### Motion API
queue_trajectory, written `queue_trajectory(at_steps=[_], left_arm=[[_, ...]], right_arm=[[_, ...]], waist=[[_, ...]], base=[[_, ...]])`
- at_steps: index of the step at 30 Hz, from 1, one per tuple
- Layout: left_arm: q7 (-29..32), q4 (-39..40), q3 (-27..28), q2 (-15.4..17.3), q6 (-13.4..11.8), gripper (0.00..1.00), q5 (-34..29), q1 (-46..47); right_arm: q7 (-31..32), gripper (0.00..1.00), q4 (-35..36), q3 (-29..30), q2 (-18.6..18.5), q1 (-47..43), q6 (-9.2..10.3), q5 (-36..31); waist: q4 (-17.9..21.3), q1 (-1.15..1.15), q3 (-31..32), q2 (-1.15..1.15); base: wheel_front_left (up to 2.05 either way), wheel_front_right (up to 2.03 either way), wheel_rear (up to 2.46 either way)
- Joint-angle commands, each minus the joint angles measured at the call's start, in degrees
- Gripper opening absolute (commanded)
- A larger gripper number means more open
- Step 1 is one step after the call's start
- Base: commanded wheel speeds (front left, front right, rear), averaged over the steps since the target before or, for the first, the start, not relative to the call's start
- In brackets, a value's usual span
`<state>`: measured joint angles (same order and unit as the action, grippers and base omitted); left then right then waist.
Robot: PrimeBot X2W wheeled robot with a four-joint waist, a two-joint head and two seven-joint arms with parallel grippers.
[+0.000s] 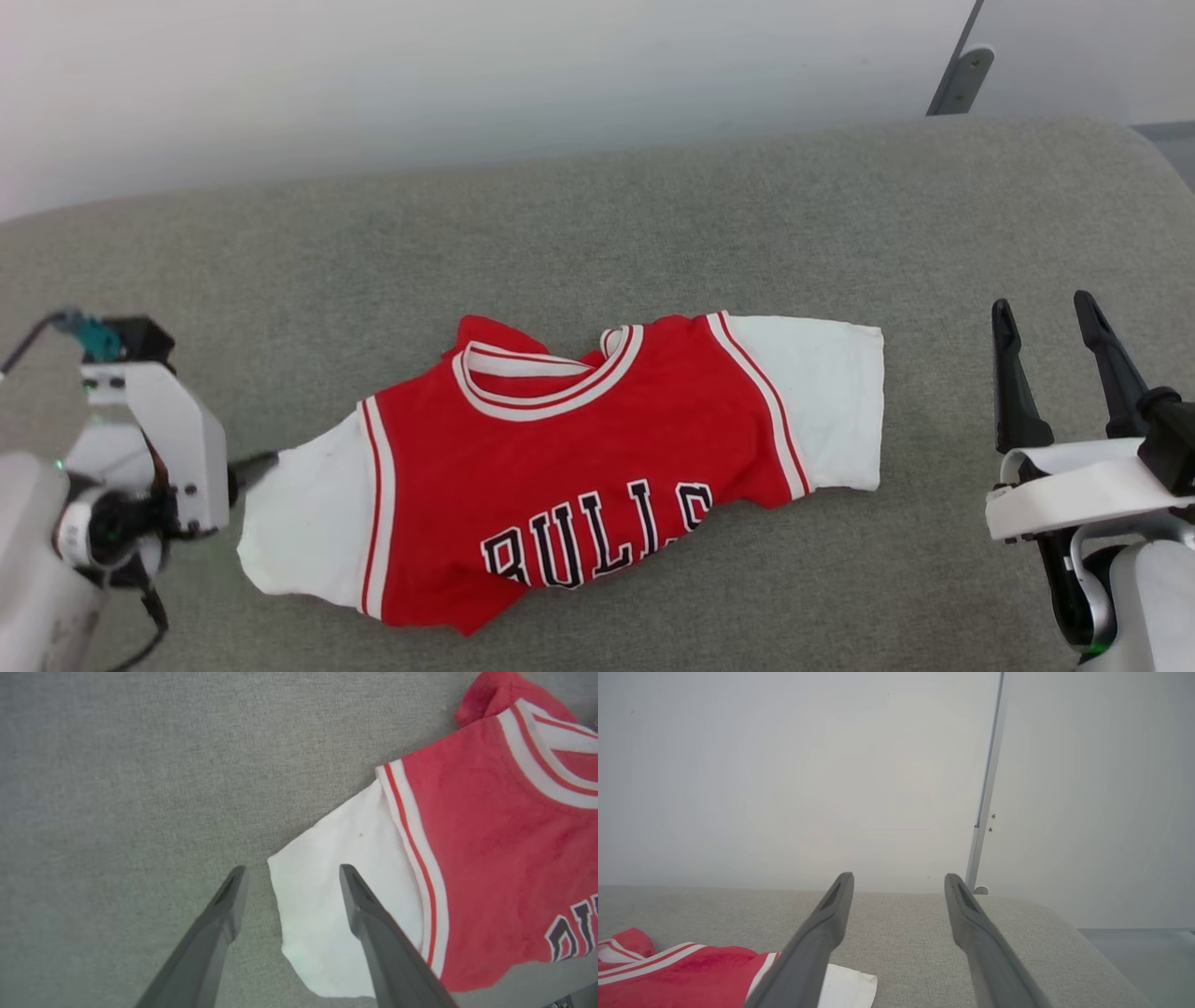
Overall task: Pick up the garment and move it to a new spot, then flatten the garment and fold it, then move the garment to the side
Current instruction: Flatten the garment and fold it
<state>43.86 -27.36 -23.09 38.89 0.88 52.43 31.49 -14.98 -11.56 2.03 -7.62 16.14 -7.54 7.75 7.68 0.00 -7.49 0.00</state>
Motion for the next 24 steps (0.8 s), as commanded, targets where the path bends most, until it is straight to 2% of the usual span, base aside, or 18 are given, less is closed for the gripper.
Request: queue_trajectory(at_steps=[1,5,15,22,24], left_arm=[[-0.67,-0.79,-0.45,0.18,0.81,1.0,-1.1,1.35],[-2.16,-4.02,-1.5,0.27,2.77,1.0,-2.6,3.66],[1.78,-10.23,-3.81,-1.12,5.26,1.0,-1.35,6.73],[2.93,-15.98,-7.35,-0.89,5.36,1.0,-4.27,6.15],[3.97,-18.55,-7.32,-1.67,4.74,1.0,-3.44,5.94]], right_arm=[[-0.29,1.0,0.33,-0.08,0.18,0.83,0.1,-0.15],[-0.29,1.0,0.39,-0.46,0.41,1.51,0.1,-0.23],[-0.29,1.0,0.3,0.04,0.54,1.71,0.1,-0.83],[-0.29,1.0,-0.06,-0.11,0.8,2.44,0.1,-1.04],[-0.21,1.0,-0.16,-0.25,0.83,2.52,0.1,-0.95]], waist=[[0.54,0.0,-0.86,0.0],[1.51,0.0,-2.19,0.0],[2.64,0.0,-3.75,0.0],[2.59,0.0,-4.34,0.0],[2.54,0.0,-4.32,0.0]], base=[[0.0,0.0,0.0],[0.0,0.0,0.0],[0.0,0.0,0.0],[0.0,0.0,0.0],[0.0,0.0,0.0]])
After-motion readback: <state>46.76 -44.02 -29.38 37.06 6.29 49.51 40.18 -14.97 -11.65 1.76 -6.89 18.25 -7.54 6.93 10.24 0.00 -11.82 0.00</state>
